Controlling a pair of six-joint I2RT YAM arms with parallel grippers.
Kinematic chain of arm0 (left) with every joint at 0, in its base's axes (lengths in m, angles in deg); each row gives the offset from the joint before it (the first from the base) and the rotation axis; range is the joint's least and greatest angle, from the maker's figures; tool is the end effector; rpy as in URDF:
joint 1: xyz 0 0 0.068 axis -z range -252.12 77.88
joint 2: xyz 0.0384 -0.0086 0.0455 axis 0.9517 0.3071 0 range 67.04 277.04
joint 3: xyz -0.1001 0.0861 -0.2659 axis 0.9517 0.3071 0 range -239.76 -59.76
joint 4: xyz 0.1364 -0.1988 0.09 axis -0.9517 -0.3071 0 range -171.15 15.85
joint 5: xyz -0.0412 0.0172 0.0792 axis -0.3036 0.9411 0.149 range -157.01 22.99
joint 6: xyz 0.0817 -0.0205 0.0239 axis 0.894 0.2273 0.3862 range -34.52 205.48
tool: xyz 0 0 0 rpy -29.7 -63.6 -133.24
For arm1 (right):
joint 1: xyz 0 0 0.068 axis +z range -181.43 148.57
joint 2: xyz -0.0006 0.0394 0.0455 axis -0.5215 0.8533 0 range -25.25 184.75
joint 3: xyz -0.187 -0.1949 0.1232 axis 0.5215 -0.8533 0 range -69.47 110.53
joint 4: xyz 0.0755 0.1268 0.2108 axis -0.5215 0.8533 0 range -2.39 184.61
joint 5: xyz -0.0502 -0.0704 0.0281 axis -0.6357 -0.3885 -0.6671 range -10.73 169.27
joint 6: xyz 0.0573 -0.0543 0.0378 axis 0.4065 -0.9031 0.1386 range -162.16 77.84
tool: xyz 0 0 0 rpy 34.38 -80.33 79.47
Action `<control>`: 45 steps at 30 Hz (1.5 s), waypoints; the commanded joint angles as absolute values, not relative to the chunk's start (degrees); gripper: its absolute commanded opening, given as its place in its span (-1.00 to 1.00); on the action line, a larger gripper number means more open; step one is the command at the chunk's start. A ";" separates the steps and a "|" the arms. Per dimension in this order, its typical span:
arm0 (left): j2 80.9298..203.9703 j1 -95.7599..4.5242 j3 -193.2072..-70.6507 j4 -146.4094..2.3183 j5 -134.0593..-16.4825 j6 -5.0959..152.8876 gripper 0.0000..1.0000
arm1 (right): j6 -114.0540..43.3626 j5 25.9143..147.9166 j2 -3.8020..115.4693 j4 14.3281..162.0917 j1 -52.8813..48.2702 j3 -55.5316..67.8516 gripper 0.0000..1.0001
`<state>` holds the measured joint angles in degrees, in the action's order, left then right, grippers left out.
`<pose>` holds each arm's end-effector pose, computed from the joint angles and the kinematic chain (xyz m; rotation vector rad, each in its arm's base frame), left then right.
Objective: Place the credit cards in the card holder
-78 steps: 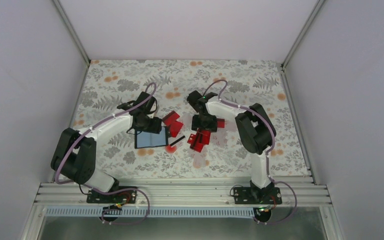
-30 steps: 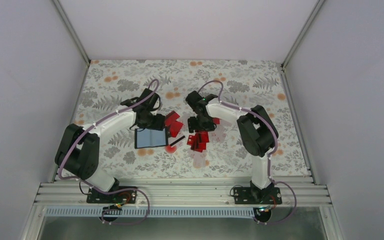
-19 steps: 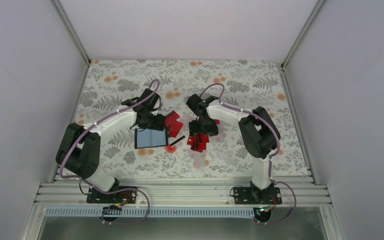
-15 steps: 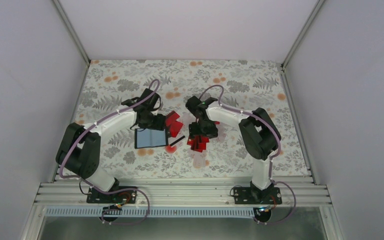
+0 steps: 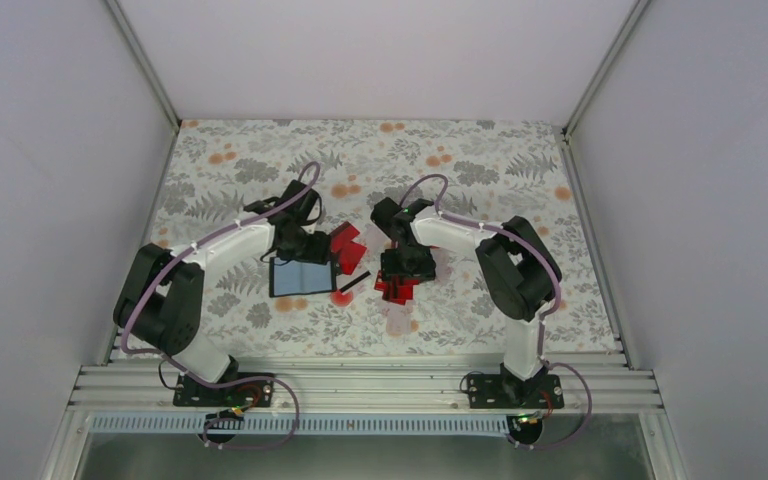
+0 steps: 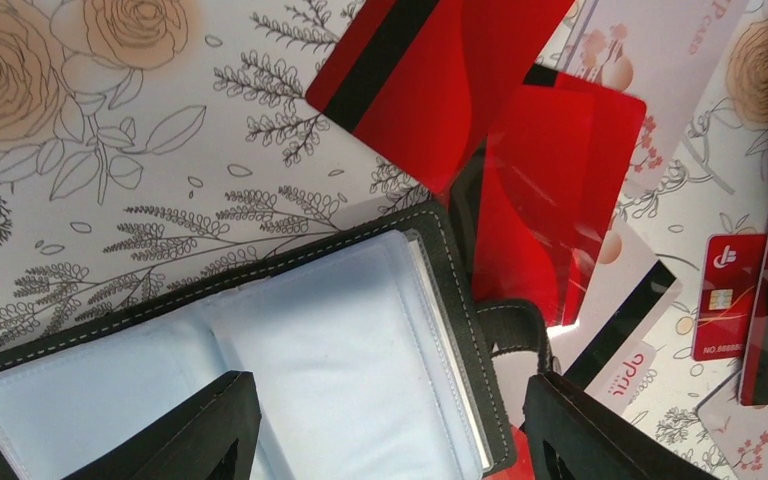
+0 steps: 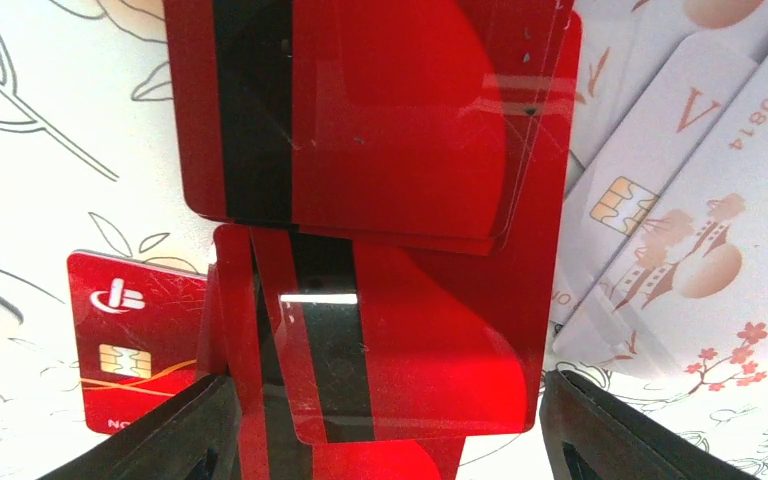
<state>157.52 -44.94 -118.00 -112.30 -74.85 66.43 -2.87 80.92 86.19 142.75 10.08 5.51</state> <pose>0.2696 -0.1504 0.1825 0.2362 2.8470 -0.3740 0.2610 0.2340 0.1361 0.0595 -3.1013 -0.0060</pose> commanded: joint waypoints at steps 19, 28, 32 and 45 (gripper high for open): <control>155.95 -44.69 -117.48 -111.85 -75.00 65.99 0.35 | -1.78 76.84 86.16 142.52 10.72 3.94 0.25; 156.51 -44.74 -117.76 -111.66 -75.06 65.96 0.34 | -3.12 76.83 84.02 143.64 10.68 4.65 0.15; 156.69 -44.69 -118.52 -111.74 -75.09 66.05 0.35 | -4.46 78.15 82.10 143.03 10.67 4.40 0.13; 155.94 -44.70 -121.37 -113.03 -76.45 65.66 0.35 | -10.30 84.16 75.31 141.21 10.69 0.69 0.14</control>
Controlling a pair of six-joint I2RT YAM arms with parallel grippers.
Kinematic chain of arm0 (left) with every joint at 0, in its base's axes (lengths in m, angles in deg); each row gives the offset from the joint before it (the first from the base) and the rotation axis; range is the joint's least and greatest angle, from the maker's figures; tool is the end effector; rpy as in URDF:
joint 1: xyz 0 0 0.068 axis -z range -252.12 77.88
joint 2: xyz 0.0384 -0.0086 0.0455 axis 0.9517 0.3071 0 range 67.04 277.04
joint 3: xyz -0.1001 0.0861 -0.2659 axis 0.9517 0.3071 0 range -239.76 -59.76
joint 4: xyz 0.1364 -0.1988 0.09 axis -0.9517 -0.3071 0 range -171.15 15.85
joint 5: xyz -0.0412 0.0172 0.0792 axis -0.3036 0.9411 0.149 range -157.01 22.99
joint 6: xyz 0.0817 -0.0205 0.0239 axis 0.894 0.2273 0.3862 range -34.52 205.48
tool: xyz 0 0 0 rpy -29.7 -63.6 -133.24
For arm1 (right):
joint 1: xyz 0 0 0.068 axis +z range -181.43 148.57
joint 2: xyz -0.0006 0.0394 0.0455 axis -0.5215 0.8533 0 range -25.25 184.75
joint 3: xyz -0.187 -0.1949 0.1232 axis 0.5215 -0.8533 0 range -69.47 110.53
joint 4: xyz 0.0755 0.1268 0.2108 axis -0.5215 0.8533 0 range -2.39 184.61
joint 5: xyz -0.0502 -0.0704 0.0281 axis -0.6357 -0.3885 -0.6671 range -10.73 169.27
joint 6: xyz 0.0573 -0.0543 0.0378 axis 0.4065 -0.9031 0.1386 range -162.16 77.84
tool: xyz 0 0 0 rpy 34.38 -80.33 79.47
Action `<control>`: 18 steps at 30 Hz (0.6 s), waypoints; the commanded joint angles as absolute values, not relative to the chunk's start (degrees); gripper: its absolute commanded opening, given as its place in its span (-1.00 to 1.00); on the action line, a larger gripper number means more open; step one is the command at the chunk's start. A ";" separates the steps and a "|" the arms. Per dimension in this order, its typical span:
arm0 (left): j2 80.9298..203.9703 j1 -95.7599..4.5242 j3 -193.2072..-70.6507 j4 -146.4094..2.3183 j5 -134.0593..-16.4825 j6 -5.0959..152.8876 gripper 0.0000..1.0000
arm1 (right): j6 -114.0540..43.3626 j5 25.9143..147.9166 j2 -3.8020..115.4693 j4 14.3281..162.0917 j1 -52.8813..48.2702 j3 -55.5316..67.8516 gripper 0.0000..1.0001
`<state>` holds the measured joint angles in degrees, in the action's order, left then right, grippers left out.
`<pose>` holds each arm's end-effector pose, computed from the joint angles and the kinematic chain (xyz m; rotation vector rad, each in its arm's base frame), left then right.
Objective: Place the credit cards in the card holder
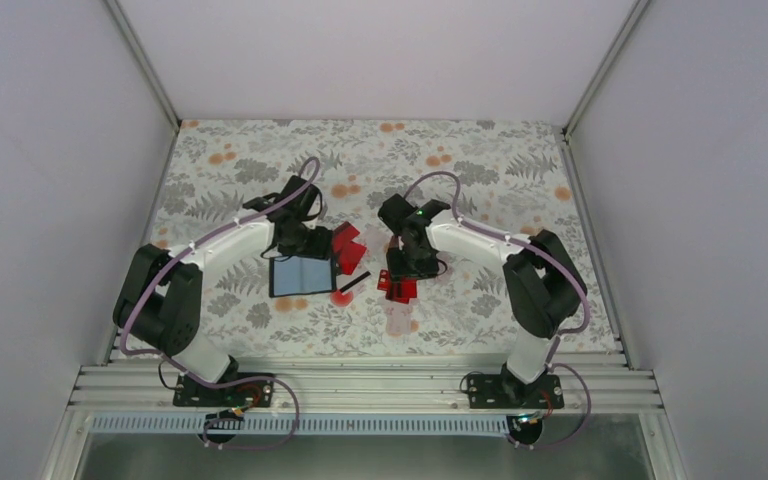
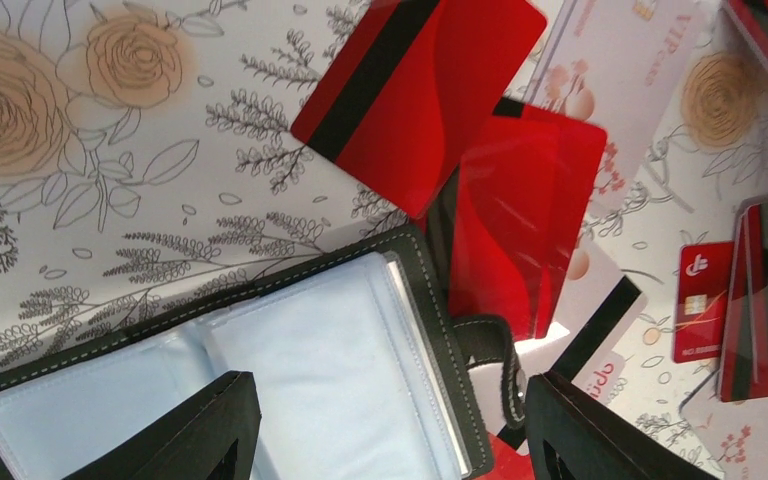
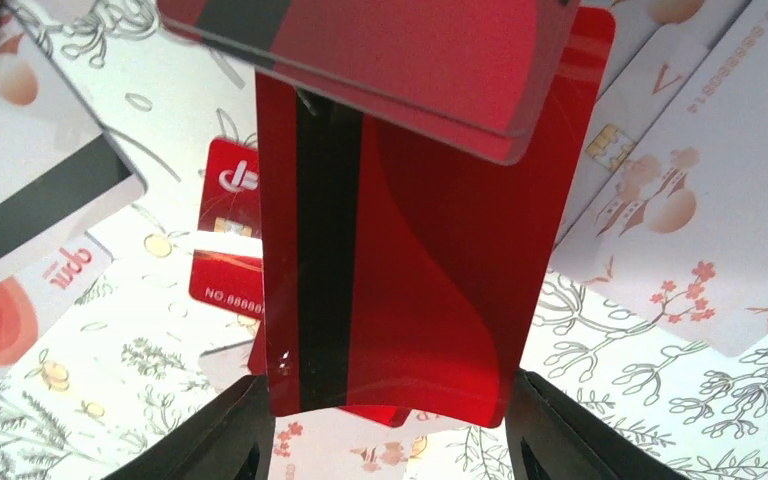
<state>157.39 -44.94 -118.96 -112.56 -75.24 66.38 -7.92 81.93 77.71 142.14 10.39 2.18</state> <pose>0.2719 -0.1521 0.1878 0.2371 2.8343 -0.3898 0.2454 0.2245 0.1701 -0.2082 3.1033 0.1265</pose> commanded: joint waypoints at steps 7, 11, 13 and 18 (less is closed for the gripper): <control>155.36 -44.78 -123.82 -113.88 -79.58 64.48 0.35 | -12.32 88.17 73.75 138.61 10.67 -0.57 0.14; 154.84 -44.85 -126.56 -114.65 -84.32 62.47 0.35 | -13.98 91.03 72.41 136.91 11.05 -0.59 0.14; 154.67 -45.02 -127.85 -114.85 -86.52 61.54 0.35 | -14.73 91.83 71.70 136.41 11.40 -0.31 0.14; 154.65 -46.04 -130.17 -114.71 -92.86 58.76 0.35 | -15.92 93.58 71.26 135.30 12.06 1.55 0.15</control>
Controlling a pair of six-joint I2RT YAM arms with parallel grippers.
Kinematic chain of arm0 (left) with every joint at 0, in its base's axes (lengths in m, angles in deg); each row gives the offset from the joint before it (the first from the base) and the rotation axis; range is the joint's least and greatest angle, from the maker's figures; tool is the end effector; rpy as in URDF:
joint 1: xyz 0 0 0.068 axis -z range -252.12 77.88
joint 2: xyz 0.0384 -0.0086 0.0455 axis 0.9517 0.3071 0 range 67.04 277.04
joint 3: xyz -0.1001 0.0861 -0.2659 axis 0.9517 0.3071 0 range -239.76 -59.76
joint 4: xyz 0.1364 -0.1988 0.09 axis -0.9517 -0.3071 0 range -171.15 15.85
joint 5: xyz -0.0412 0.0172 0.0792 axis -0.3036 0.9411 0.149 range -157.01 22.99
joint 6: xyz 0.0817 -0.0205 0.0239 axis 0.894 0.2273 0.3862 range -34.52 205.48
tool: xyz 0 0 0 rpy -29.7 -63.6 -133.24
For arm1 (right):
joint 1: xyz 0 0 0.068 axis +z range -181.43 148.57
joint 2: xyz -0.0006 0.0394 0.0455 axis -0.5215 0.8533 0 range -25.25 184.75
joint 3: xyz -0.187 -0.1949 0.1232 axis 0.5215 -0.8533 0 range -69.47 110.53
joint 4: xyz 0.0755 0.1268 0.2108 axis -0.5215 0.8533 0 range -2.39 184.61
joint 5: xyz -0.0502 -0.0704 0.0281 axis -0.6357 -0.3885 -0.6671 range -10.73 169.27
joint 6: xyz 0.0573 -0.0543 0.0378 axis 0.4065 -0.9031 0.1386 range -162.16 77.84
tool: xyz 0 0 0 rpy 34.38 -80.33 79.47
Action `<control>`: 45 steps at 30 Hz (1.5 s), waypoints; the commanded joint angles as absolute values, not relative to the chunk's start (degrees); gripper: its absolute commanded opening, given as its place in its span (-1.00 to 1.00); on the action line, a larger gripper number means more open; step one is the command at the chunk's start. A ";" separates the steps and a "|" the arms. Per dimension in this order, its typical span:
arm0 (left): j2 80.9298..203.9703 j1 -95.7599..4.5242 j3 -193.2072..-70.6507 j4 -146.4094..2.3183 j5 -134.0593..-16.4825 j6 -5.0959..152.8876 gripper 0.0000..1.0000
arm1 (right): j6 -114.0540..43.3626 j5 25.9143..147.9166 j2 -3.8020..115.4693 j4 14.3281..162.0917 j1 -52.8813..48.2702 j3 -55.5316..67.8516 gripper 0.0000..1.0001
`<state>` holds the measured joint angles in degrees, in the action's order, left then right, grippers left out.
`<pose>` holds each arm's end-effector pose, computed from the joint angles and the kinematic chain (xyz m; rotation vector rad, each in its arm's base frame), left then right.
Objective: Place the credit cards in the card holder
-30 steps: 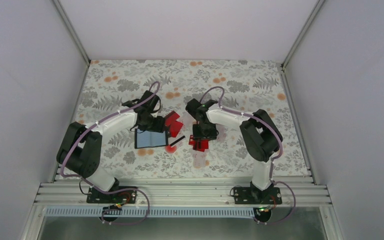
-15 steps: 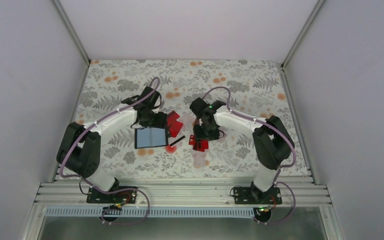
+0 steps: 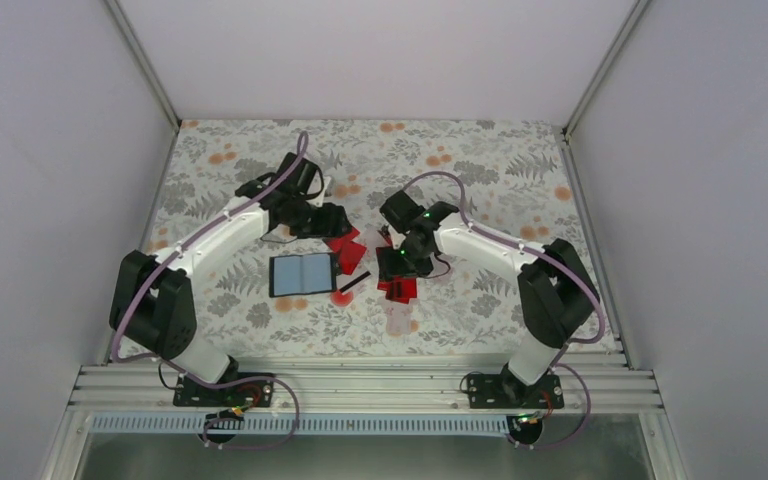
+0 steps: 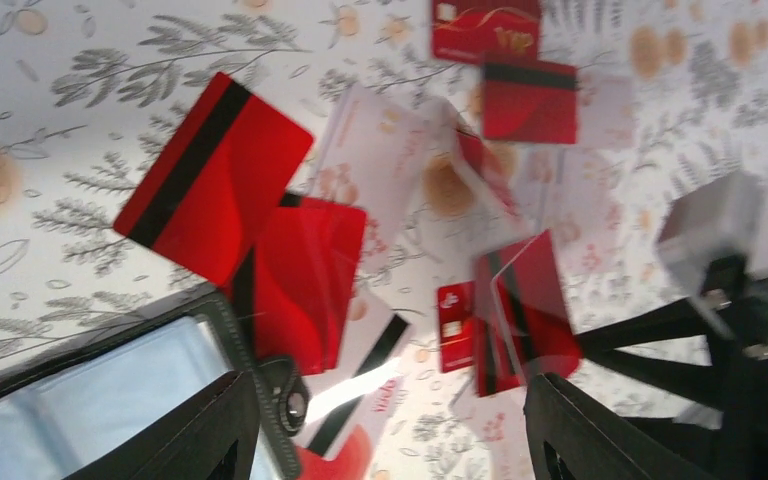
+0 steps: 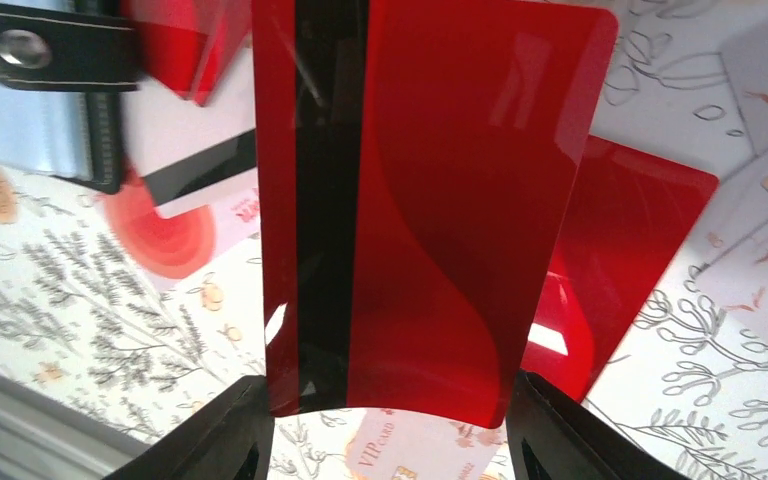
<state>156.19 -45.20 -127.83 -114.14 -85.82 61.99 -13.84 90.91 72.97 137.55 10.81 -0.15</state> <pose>0.2857 -0.1732 0.2426 0.1987 2.7311 -0.7107 0.2337 0.2335 0.1885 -0.4024 3.0438 0.4287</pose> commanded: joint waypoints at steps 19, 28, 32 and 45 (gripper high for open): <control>150.19 -52.18 -130.60 -109.17 -107.80 51.43 0.27 | -13.97 95.72 73.38 134.73 12.69 17.80 0.16; 147.73 -52.84 -129.33 -106.71 -107.91 50.67 0.04 | -12.78 98.09 74.58 134.36 12.69 23.45 0.16; 146.97 -53.19 -128.78 -105.95 -107.13 49.43 -0.10 | -12.63 98.48 74.70 134.35 12.64 24.21 0.16; 147.10 -53.31 -128.22 -104.26 -106.40 47.86 -0.49 | -12.98 99.05 74.37 134.15 12.60 24.92 0.16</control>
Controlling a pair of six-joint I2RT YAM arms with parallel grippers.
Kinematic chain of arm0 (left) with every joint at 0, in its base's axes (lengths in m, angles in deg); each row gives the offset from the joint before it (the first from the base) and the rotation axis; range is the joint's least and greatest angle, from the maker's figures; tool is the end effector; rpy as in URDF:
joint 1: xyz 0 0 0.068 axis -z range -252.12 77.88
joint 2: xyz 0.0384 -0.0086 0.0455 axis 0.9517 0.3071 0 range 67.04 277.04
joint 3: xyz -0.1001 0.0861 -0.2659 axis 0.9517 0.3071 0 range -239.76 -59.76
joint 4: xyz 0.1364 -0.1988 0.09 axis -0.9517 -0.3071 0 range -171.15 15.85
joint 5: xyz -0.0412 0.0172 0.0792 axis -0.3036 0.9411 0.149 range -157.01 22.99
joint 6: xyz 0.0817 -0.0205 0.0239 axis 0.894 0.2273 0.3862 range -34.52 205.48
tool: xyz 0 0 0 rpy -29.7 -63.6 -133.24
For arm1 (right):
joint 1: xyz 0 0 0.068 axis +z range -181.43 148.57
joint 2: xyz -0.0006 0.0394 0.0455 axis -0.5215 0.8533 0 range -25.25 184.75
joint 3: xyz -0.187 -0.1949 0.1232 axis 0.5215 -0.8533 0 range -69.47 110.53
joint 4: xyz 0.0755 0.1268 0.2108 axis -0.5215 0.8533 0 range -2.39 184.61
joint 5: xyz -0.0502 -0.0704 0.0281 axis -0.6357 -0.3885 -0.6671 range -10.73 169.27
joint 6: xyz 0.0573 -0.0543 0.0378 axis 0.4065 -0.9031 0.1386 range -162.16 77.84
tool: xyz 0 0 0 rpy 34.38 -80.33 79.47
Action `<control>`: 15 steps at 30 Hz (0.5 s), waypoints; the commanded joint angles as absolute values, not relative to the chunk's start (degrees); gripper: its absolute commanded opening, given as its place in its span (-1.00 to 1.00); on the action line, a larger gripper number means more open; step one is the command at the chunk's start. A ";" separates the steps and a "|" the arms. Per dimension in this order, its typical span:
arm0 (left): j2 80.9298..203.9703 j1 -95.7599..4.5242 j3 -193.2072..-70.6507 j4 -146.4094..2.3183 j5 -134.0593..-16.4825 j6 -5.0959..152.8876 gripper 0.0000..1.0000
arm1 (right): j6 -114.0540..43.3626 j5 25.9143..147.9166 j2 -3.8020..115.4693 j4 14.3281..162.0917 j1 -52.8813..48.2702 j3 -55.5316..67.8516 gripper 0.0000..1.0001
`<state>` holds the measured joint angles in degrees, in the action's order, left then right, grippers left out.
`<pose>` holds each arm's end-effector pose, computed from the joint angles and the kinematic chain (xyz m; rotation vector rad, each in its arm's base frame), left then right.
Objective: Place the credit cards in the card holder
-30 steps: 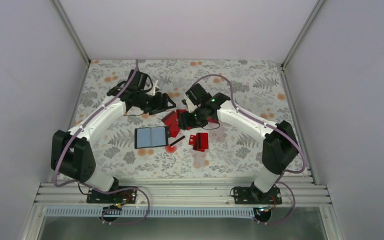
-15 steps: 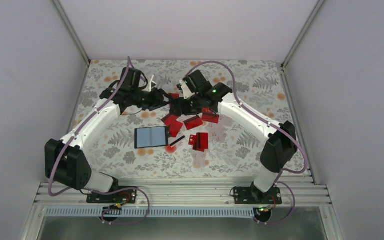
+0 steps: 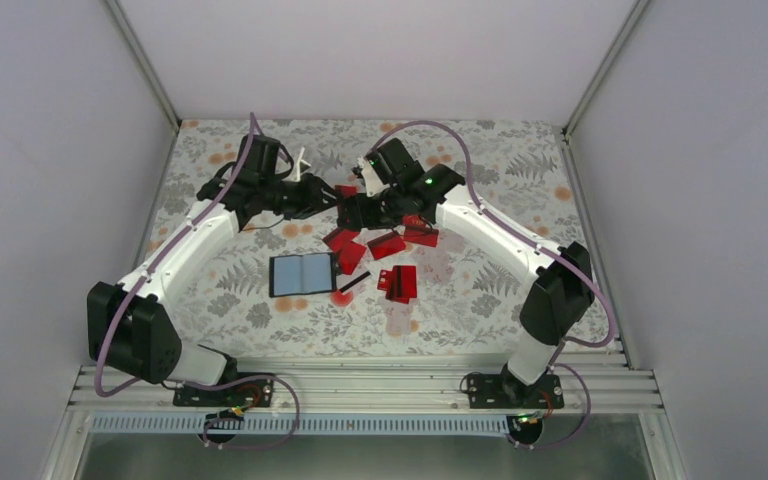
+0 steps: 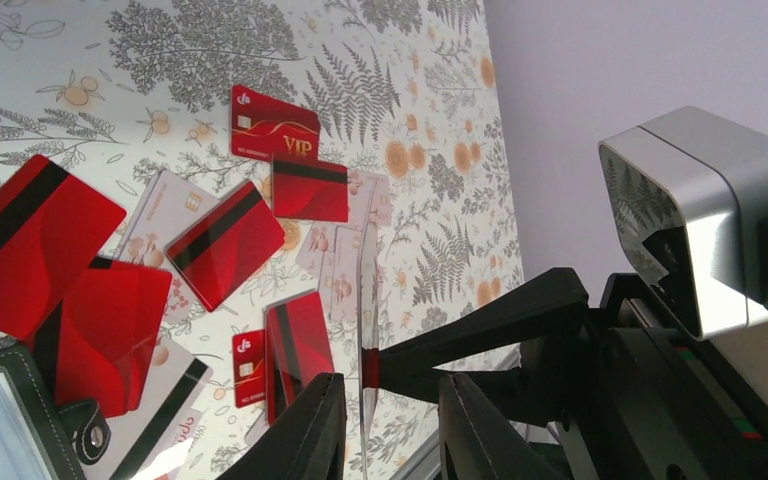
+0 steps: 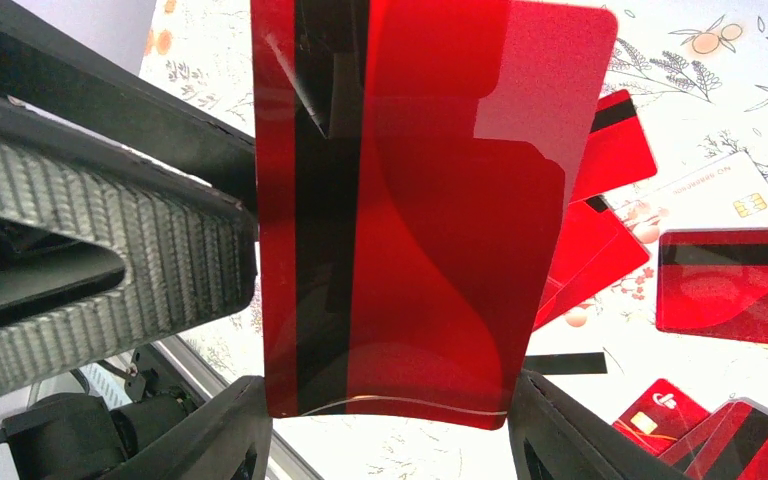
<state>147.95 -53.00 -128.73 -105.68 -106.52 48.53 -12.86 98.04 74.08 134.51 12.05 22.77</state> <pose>0.2856 -0.1513 0.3154 -0.0060 2.4690 -1.2668 0.2728 0.2932 0.3091 -0.4755 2.6519 0.8767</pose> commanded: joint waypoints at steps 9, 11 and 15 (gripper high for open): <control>147.18 -53.30 -127.47 -104.01 -105.95 47.90 -0.56 | -13.24 99.81 74.38 133.80 12.60 25.01 0.16; 147.13 -53.29 -127.38 -103.72 -106.10 47.78 -0.60 | -13.24 99.94 74.36 133.76 12.60 25.02 0.16; 147.20 -53.23 -127.28 -103.34 -106.03 47.56 -0.61 | -13.29 100.11 74.38 133.51 12.60 25.10 0.17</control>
